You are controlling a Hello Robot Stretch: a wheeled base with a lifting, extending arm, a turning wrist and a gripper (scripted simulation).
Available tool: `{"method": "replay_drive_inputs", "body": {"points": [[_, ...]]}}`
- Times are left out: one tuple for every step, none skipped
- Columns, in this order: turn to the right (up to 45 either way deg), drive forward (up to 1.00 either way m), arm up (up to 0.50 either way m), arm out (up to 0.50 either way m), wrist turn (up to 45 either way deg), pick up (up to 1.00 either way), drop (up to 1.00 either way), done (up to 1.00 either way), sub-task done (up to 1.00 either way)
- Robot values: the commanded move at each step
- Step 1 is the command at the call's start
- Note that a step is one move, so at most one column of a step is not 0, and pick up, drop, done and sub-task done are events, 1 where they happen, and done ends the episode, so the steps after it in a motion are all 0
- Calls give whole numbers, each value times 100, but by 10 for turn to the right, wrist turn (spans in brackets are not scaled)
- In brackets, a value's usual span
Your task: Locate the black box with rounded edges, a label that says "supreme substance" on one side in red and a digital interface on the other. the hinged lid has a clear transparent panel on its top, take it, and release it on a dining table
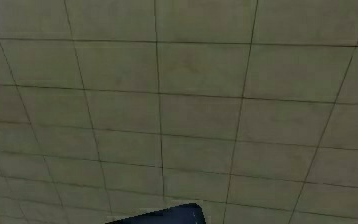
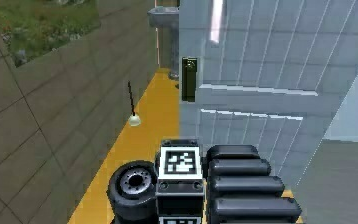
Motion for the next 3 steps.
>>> {"method": "replay_drive_inputs", "body": {"points": [[-330, 0, 0, 0, 0, 0, 0, 0, 0], [0, 45, 0, 0, 0, 0, 0, 0, 0], [-390, 0, 0, 0, 0, 0, 0, 0, 0]]}}
